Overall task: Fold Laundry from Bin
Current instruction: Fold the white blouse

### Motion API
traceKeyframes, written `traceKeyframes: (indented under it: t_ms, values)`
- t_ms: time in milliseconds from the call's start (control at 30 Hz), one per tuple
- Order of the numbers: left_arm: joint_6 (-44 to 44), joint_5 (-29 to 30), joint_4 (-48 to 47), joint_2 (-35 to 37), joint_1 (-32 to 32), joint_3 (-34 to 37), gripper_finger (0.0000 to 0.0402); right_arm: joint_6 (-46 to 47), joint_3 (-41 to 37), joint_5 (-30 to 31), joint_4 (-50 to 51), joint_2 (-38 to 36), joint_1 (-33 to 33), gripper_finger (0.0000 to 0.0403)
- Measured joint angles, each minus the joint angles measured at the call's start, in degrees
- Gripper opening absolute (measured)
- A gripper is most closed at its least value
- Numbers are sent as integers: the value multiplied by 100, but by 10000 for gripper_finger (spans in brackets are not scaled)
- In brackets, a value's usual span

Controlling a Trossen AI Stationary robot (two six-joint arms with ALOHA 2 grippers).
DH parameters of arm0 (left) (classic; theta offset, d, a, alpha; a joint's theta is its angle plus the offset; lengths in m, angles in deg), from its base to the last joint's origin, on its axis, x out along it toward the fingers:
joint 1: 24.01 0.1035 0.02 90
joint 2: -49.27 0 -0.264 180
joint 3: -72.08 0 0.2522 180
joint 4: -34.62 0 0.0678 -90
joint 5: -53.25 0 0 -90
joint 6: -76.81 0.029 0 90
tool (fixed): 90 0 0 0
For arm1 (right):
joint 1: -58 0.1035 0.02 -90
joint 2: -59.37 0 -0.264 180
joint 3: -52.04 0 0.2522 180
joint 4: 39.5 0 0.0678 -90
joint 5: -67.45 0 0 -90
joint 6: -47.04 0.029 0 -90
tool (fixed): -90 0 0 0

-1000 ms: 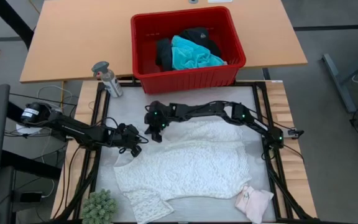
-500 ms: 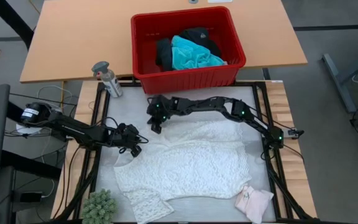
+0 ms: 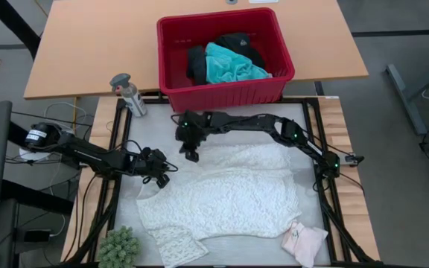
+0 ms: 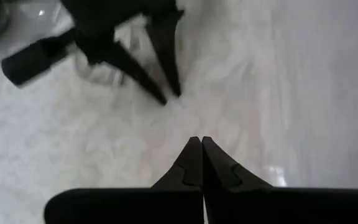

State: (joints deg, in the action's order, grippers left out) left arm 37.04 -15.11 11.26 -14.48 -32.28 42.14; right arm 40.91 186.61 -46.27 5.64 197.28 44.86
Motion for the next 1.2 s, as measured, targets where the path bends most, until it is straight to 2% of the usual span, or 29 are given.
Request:
traceKeyframes:
  t_ms: [167, 333, 500, 667, 767, 900, 1033, 1200]
  values:
    - [0, 5, -4, 0, 0, 0, 51, -282, -3, 25, 407, 4, 134, 16]
    - [7, 3, 0, 0, 0, 0, 51, -697, -8, 499, 1117, 19, 165, 16]
    - [7, 1, 2, 0, 0, 0, 51, -803, -8, 608, 1461, 17, 51, 16]
    - [7, 1, 2, 0, 0, 0, 51, -838, -174, 626, 1182, 13, 12, 16]
    - [-15, 1, 4, 0, 0, 0, 51, -895, -206, 906, 1164, 23, 16, 16]
    - [0, 6, 53, 13, 0, 0, 52, -919, -126, 954, 1186, -152, -23, 16]
    - [406, -259, -62, 99, 0, -89, 67, -917, -84, 1050, 1212, -514, -80, 17]
    - [745, -375, -384, 189, 0, -235, 108, -996, -99, 1103, 1697, -951, -131, 20]
